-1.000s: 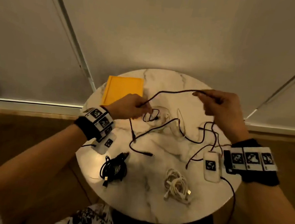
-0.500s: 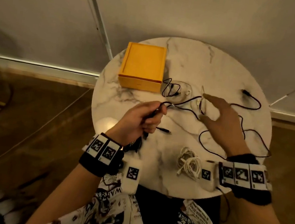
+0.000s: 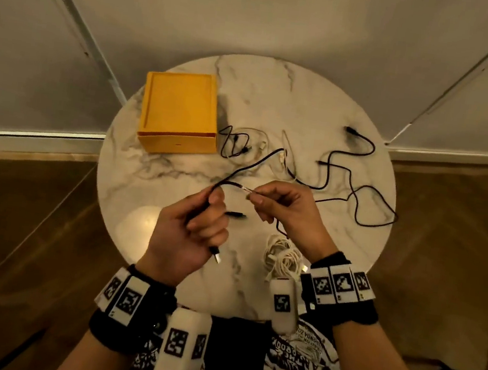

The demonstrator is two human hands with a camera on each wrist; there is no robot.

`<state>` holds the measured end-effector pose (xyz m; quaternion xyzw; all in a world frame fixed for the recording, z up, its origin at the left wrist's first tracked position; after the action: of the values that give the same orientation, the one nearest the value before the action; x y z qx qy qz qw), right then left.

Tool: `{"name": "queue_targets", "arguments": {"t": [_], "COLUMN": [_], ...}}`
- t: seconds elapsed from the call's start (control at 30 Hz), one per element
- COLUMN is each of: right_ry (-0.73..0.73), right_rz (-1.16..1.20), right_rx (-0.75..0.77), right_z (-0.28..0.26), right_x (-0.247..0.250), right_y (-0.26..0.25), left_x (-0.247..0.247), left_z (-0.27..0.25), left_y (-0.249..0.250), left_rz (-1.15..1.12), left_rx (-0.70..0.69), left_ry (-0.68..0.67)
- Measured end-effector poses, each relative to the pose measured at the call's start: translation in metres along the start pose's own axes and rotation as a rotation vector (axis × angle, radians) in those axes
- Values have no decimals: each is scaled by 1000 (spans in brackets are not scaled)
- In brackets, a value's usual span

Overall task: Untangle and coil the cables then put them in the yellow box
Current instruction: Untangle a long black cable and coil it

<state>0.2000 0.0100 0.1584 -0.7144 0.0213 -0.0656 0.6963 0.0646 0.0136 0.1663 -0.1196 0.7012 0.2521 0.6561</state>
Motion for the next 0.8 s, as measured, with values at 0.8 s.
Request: {"name": "queue_targets", "arguments": {"t": [0.8], "right_ry": [-248], "right_rz": [-42], "right_rx": [-124], "right_z": [12], "right_x": [2], "right_y": [-24], "left_x": [20], "left_z": [9], "left_y": [27], "left_rz": [1296], "left_rx": [6], "left_ry": [350]}}
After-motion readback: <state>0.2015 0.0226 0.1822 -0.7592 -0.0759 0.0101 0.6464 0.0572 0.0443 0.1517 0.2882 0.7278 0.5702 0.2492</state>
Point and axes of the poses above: each hand's wrist, its own z-axis towards the middle knuckle, its own x-axis out of the back of the hand, y = z × x, the point moved 7 cm from there along z, towards the middle knuckle, and after that the axes turned 6 degrees about -z, right-handed, at the moved point
